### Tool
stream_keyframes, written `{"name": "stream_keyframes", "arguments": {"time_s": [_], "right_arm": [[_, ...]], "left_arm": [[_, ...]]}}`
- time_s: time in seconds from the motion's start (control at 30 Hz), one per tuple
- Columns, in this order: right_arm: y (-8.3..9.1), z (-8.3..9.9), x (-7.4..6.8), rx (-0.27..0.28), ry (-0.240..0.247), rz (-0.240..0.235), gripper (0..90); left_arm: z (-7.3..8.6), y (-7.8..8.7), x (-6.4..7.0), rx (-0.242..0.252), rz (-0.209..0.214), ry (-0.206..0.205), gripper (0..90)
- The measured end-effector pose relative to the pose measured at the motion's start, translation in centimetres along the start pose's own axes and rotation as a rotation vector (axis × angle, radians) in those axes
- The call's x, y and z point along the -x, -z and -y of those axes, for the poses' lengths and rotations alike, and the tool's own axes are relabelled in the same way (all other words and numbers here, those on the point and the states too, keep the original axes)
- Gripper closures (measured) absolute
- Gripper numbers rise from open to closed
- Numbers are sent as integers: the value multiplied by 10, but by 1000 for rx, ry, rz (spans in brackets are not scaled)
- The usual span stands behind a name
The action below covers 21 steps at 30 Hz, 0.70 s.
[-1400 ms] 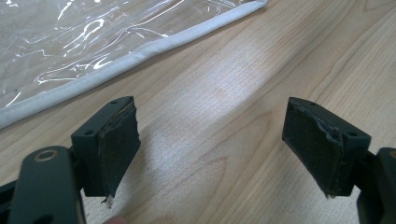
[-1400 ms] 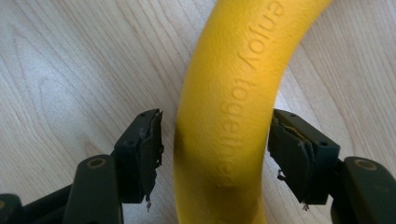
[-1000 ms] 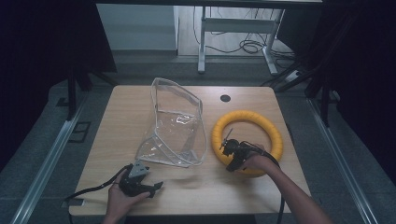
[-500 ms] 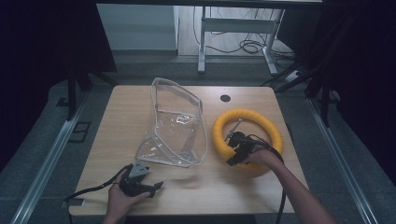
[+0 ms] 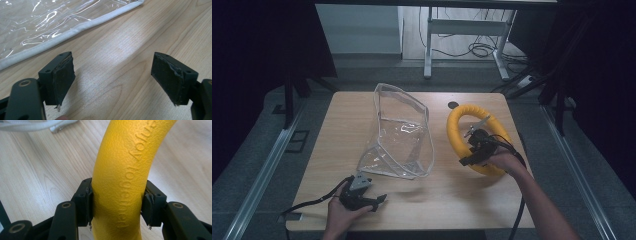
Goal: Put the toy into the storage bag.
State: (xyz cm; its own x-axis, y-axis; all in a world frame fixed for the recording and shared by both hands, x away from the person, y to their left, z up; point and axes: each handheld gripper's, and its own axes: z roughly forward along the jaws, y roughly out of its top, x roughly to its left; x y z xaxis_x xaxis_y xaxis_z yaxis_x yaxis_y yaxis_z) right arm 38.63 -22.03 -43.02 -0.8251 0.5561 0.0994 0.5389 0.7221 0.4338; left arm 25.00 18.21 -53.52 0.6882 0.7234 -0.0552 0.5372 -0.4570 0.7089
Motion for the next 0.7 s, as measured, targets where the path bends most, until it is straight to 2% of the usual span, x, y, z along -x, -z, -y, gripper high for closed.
{"name": "stream_keyframes", "arguments": {"time_s": [0.13,0.47,0.6,0.63,0.7], "right_arm": [[9,-3,2,30,0,19,501],[26,-7,3,114,-3,22,500],[37,-8,2,185,-11,23,500],[37,-8,2,185,-11,23,500],[45,-10,1,240,-7,21,500]], "left_arm": [[0,0,0,0,0,0,188],[0,0,0,0,-2,-2,188],[0,1,0,0,-3,-2,188],[0,1,0,0,-3,-2,188],[0,0,0,-1,-3,-4,188]]}}
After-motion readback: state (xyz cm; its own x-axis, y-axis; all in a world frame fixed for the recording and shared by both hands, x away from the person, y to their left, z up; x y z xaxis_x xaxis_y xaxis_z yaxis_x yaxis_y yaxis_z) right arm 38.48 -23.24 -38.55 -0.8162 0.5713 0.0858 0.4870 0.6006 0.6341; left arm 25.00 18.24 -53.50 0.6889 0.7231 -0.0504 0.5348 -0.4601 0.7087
